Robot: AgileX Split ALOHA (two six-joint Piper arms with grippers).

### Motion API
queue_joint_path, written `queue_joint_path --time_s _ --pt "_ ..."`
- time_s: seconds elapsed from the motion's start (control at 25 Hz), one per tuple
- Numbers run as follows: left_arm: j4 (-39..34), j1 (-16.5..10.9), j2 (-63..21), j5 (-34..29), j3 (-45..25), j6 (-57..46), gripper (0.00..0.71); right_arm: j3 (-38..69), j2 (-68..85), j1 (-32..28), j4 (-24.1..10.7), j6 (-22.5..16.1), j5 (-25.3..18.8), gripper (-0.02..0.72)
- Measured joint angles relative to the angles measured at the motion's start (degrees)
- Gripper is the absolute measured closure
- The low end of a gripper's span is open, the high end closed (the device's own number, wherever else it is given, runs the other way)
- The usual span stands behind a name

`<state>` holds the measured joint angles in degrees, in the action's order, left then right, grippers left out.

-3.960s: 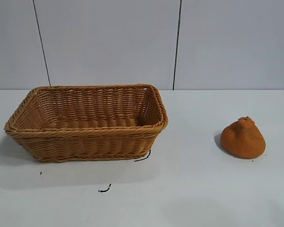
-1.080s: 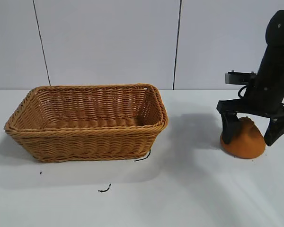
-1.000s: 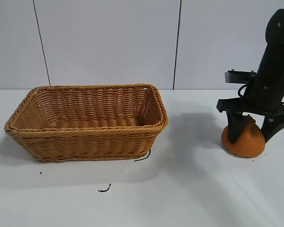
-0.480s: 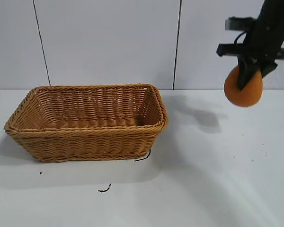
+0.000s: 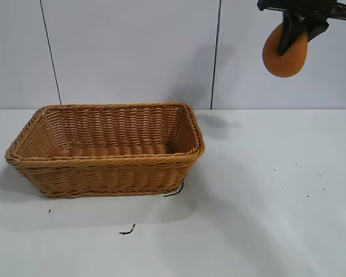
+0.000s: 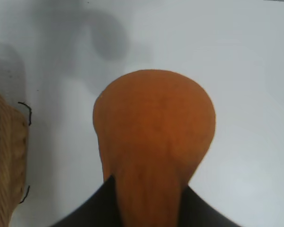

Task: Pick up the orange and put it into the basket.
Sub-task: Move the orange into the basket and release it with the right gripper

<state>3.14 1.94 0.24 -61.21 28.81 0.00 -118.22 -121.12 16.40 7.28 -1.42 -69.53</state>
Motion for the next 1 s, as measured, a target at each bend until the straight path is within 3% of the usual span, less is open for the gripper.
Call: queue_joint_path --time_s 0.4,0.84,0.92,1.0 --pt "0.0 0.0 0.0 -0.1 0.0 0.0 0.071 -0.1 -4.3 15.2 0.1 -1.0 6.8 0.609" --pt "0.0 0.0 0.0 -0.1 0.0 0.0 0.071 -0.1 -15.1 18.2 1.6 -1.7 14.0 0.603" --pt "0.0 0.0 0.0 -0.1 0.0 0.0 0.071 -0.1 -15.3 18.2 1.7 -1.7 13.9 0.551" --pt "0.0 0.0 0.0 -0.1 0.0 0.0 0.071 -0.1 -15.3 18.2 1.7 -1.7 14.0 0.437"
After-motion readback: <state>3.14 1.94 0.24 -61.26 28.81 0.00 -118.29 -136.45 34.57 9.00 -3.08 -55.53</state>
